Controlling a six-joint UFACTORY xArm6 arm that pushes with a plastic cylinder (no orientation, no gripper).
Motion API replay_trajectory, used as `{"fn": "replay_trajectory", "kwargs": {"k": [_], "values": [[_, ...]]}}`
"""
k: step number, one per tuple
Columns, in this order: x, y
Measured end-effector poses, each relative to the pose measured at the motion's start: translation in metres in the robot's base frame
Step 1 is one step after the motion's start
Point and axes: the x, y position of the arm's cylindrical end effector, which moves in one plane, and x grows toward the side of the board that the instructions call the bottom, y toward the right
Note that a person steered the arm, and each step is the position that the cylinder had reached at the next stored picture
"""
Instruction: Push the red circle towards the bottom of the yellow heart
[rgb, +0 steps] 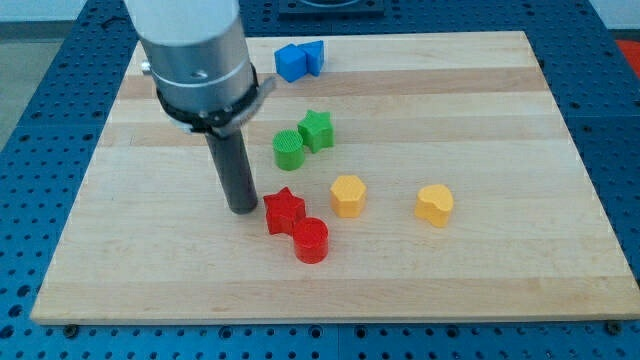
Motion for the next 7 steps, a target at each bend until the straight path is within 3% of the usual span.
{"fn": "replay_trajectory", "kwargs": {"k": [3,5,7], "values": [[0.039,0.009],[0.032,0.077],[0.064,0.101]]}}
